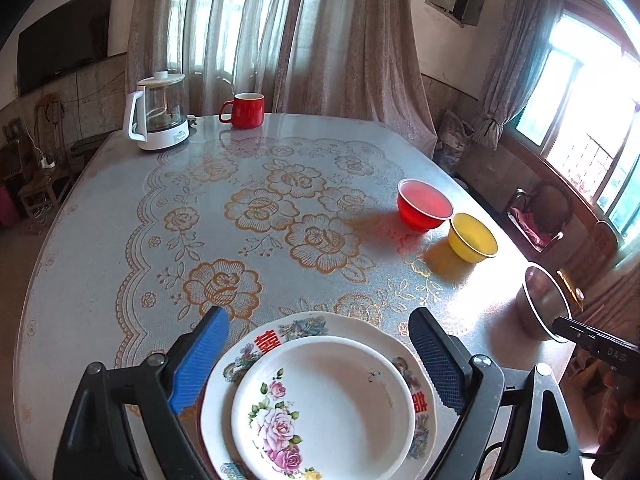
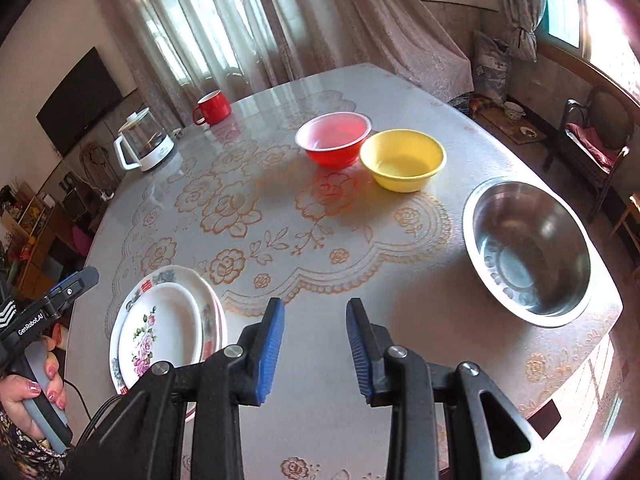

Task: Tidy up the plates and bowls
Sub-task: 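Move the right tool to the rim of the steel basin, then grasp the steel basin rim with the right tool and lift it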

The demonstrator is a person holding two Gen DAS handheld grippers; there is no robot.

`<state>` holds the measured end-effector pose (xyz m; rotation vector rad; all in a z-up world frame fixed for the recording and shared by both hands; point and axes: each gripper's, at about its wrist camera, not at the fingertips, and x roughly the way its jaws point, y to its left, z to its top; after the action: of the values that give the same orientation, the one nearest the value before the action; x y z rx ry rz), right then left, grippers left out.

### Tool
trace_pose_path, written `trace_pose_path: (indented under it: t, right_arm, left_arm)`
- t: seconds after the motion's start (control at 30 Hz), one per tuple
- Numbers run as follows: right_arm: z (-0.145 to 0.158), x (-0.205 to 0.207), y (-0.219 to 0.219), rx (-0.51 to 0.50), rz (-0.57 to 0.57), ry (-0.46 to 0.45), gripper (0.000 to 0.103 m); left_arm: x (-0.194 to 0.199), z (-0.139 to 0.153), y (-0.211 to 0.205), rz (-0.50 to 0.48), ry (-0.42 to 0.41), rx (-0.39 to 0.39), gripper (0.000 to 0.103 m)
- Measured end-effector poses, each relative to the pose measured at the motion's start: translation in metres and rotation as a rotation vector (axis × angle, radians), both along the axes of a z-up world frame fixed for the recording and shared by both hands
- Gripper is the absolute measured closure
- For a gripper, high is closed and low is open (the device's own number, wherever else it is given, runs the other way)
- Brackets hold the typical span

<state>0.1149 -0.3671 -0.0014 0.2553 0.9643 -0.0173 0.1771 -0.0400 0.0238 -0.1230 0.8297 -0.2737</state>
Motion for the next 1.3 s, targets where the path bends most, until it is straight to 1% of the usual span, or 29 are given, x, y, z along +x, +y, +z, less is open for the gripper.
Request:
trace_pose_path:
  t: [0.07, 0.2, 0.33, 0.43, 0.53, 0.63, 0.73, 0.87, 1.03, 1.07, 1.1, 1.13, 1.17, 1.23, 1.27, 1.3]
  right_arm:
    - [0.001, -0.004, -0.031, -0.006, -0.049, 0.001, 0.068]
    - [-0.001, -0.015, -0.092, -0.019, -0.142, -0.001, 0.065]
    - [-0.009, -0.019, -0.153, -0.007, -0.227, 0.017, 0.065]
    - [-0.015, -0.017, -0.190, -0.026, -0.262, 0.037, 0.065]
    - [-0.024, -0.012, -0.218, -0.021, -0.281, 0.053, 0.065]
    - [-0.033, -0.005, -0.240, 0.018, -0.280, 0.066, 0.065]
    - [-0.041, 0.002, -0.252, 0.061, -0.272, 0.076, 0.065]
    - [-0.052, 0.011, -0.261, 0.079, -0.245, 0.102, 0.065]
    - [-0.062, 0.021, -0.262, 0.092, -0.196, 0.122, 0.065]
    - [-0.065, 0.023, -0.261, 0.095, -0.187, 0.127, 0.065]
    - [-0.066, 0.023, -0.260, 0.099, -0.180, 0.133, 0.065]
    - [-0.068, 0.025, -0.260, 0.108, -0.173, 0.141, 0.065]
    - [-0.070, 0.025, -0.259, 0.118, -0.167, 0.147, 0.065]
    - [-0.072, 0.027, -0.258, 0.134, -0.155, 0.148, 0.065]
    - [-0.073, 0.029, -0.257, 0.134, -0.152, 0.151, 0.065]
    - [-0.074, 0.028, -0.256, 0.133, -0.150, 0.153, 0.069]
  left_arm:
    - [0.006, 0.000, -0.021, -0.024, 0.009, -0.004, 0.011]
    - [0.017, -0.003, -0.075, -0.090, 0.017, 0.024, 0.011]
    - [0.027, -0.008, -0.130, -0.175, 0.029, 0.039, 0.011]
    - [0.032, -0.013, -0.171, -0.248, 0.035, 0.051, 0.011]
    - [0.038, -0.021, -0.211, -0.318, 0.047, 0.074, 0.011]
    - [0.045, -0.030, -0.248, -0.372, 0.070, 0.088, 0.011]
    - [0.050, -0.038, -0.279, -0.415, 0.107, 0.073, 0.011]
    - [0.058, -0.050, -0.314, -0.448, 0.175, 0.045, 0.011]
    - [0.071, -0.066, -0.346, -0.470, 0.241, 0.044, 0.012]
    - [0.073, -0.068, -0.350, -0.478, 0.253, 0.036, 0.013]
    - [0.074, -0.071, -0.352, -0.487, 0.263, 0.030, 0.017]
    - [0.075, -0.072, -0.356, -0.497, 0.269, 0.027, 0.023]
    - [0.074, -0.074, -0.361, -0.509, 0.271, 0.030, 0.025]
    - [0.069, -0.079, -0.367, -0.532, 0.276, 0.050, 0.039]
    - [0.067, -0.082, -0.370, -0.547, 0.277, 0.058, 0.043]
    - [0.066, -0.085, -0.373, -0.558, 0.278, 0.073, 0.050]
